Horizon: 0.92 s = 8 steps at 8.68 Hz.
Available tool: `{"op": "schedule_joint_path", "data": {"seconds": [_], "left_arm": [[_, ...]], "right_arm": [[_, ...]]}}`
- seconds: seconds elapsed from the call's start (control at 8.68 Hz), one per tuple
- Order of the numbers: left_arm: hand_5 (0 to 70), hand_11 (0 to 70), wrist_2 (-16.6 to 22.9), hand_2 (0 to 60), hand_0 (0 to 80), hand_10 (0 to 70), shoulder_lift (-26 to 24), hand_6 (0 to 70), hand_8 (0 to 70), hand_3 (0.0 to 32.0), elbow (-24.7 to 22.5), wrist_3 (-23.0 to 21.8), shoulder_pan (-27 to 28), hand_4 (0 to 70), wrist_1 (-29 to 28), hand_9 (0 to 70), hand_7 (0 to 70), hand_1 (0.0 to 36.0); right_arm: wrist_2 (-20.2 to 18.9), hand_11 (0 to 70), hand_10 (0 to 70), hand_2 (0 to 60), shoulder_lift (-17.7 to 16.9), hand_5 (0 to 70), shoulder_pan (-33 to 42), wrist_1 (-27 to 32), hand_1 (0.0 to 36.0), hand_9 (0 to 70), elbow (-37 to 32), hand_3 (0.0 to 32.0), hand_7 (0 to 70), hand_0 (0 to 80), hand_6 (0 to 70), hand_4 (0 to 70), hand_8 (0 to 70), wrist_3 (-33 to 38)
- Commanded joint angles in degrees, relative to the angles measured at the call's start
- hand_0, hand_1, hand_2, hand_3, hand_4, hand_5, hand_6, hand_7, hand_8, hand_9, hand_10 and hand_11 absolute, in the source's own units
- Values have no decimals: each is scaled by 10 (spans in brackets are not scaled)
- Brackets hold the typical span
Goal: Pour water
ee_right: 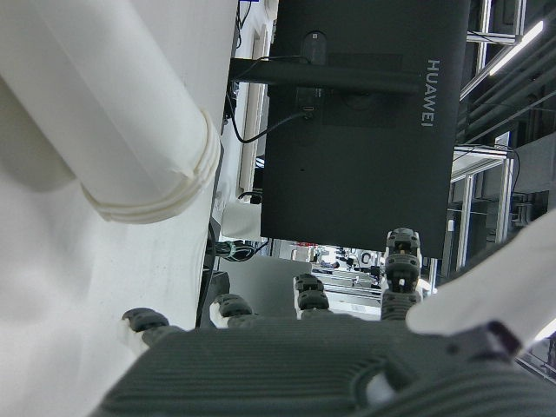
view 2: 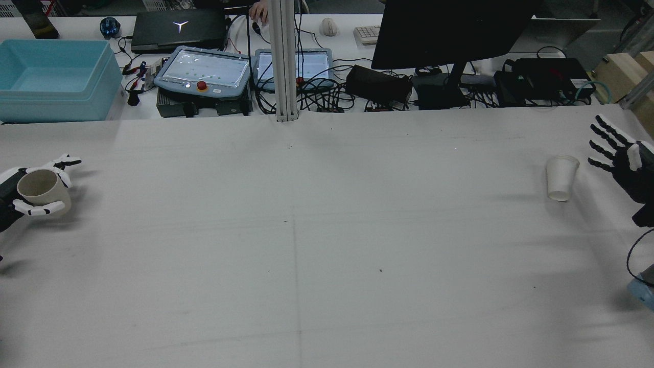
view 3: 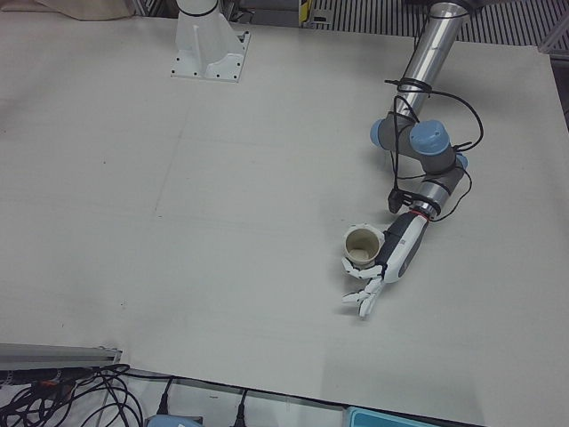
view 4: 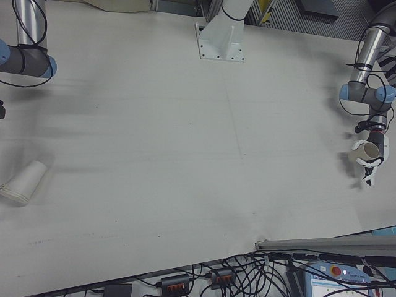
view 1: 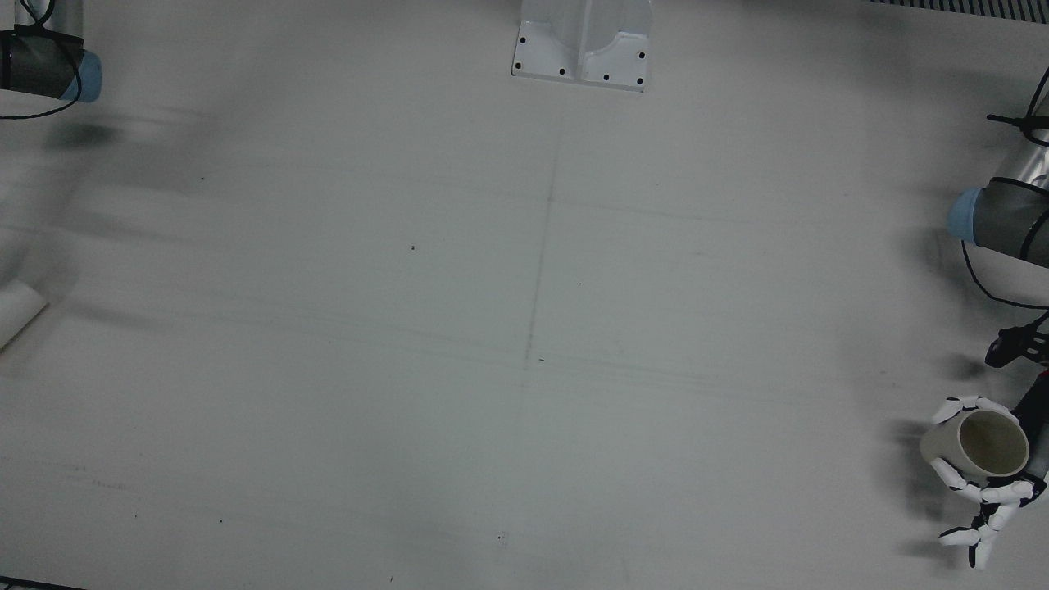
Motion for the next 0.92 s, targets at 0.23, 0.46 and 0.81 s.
{"op": "schedule_joint_path", "data": {"seconds": [0.23, 0.46, 0.81], "left_arm": [[75, 0, 1, 216, 322, 0, 6, 1, 0, 0, 6, 38, 0, 268, -13, 2, 83, 74], [0, 0, 1, 148, 243, 0, 6, 0, 0, 0, 5, 38, 0, 233, -15, 0, 38, 46], [0, 0, 0, 132, 243, 0, 6, 0, 0, 0, 4, 37, 0, 224, -16, 0, 39, 41]], "right_arm": [[0, 0, 0, 0, -2, 11, 5, 1, 0, 1, 5, 320, 76, 263, 41, 210, 32, 3], [-1, 0, 0, 0, -4, 12, 5, 1, 0, 0, 5, 320, 71, 282, 39, 239, 29, 4], [-1, 0, 0, 0, -27, 11, 5, 1, 0, 0, 28, 320, 68, 295, 37, 249, 24, 4]]}}
